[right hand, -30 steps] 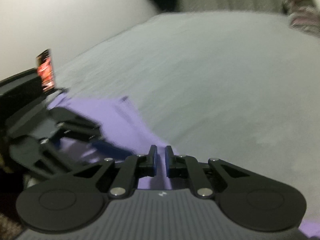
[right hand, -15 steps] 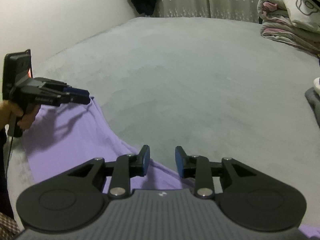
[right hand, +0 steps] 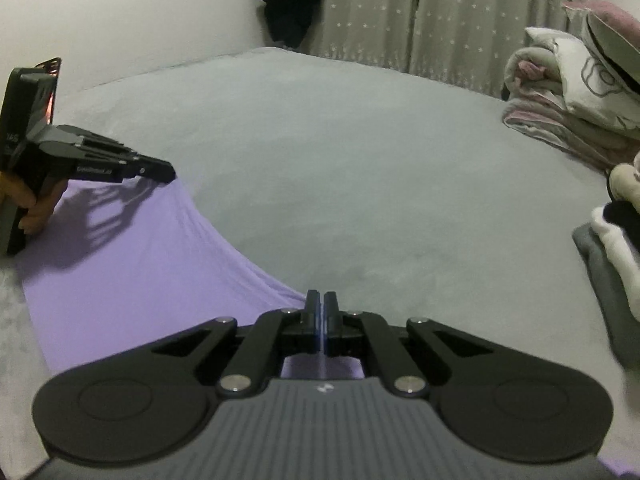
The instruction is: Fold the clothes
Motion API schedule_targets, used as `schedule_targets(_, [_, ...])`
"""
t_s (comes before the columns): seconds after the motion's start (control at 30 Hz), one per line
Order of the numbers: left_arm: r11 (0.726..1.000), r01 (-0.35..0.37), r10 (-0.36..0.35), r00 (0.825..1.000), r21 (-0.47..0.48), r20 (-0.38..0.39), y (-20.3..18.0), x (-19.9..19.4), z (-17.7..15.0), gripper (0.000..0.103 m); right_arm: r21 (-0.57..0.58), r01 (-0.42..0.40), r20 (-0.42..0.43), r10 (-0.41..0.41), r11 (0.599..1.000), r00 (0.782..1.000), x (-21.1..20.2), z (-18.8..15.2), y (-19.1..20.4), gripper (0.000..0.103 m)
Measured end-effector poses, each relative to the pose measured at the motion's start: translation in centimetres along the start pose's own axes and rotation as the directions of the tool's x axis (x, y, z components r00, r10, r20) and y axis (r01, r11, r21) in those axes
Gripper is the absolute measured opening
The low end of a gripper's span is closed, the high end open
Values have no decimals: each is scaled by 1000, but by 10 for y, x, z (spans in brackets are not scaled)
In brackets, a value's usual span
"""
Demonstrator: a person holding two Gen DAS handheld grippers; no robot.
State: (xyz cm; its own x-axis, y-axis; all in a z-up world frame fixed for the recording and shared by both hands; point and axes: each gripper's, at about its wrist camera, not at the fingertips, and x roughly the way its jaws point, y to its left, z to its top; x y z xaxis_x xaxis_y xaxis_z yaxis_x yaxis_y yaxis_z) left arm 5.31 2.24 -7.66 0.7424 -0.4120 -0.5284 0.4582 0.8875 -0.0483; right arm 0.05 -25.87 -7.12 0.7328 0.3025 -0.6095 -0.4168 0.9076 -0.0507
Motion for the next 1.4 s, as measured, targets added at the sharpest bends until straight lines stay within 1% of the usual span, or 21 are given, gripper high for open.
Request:
schedule_targets(0.1, [1000,-18,19,999,20,-45,-4,14,-1,4,-11,14,-36,-15,1000,999,14,-6,4,2])
schedule_targets(0.13, [999,-22,23,999,24,-47,-5,15,0,5,-16,16,-33,-16,1000,999,13,-7,4,6])
schedule_targets(0.17, [999,-24,25,999,25,-49,-6,15,0,5,-16,16,-34,-16,1000,999,11,-7,4,14])
schedule_targets(0.33, [999,-29,30,998,13,-50,-5,13,1,10,27,31,-31,-31,999,999,-5,-6,-3,21])
schedule_targets(0.43, [1000,-30,30,998,3,-49,-6,13,2,11,29,37,-24,-36,999,999,-17,-8,1,35])
schedule_targets(0.5, [999,-33,33,998,2,-49,-6,13,1,11,26,26,-29,-26,999,999,-19,-10,4,35])
schedule_targets(0.63, [999,-37,38,998,2,-47,-7,13,0,11,23,43,-67,-41,999,997,-14,-15,8,35])
schedule_targets(0.7, [999,-40,40,998,3,-45,-7,13,-1,10,51,59,-71,-55,997,996,-11,-17,7,23])
schedule_targets(0.73, [999,-43,43,998,4,-43,-7,13,-1,8,67,64,-73,-59,996,996,-10,-17,6,10])
schedule_targets(0.77, [999,-48,48,998,4,-40,-8,12,-2,6,78,70,-73,-65,994,995,-9,-17,6,0])
schedule_targets(0.9, [997,-78,78,997,-15,-8,-8,7,-2,4,57,142,-21,-141,988,990,-16,-15,10,0])
schedule_targets(1.03, [996,-88,88,995,-1,-47,-10,13,-3,6,55,180,-63,-177,982,982,-5,-22,3,0])
schedule_targets(1.1, [995,-100,101,994,13,-46,-13,12,-1,10,64,196,-49,-193,979,980,-7,-21,4,14])
schedule_targets(1.17, [994,-113,113,993,16,-37,-16,8,1,23,65,202,-20,-201,977,979,-12,-17,7,14])
schedule_targets(1.2, [994,-110,110,994,11,-27,-17,5,2,34,65,197,0,-198,978,980,-15,-16,10,16])
schedule_targets(1.23, [995,-98,98,995,5,-14,-17,1,2,39,64,192,20,-194,979,981,-18,-14,13,24])
schedule_targets(1.27, [997,-77,77,997,1,-3,-18,-4,3,41,63,184,39,-186,981,982,-21,-11,17,47])
schedule_targets(1.3, [999,-49,49,999,-1,6,-19,-8,3,44,61,168,61,-172,984,983,-22,-10,22,56])
schedule_targets(1.33, [1000,-18,18,1000,-1,11,-20,-11,3,50,55,147,84,-152,988,985,-24,-9,28,62])
schedule_targets(1.37, [1000,17,-17,1000,3,9,-22,-15,2,56,45,120,99,-124,992,987,-24,-9,35,62])
schedule_targets(1.4, [998,57,-57,998,8,4,-25,-18,1,65,31,86,100,-89,996,991,-22,-9,42,62])
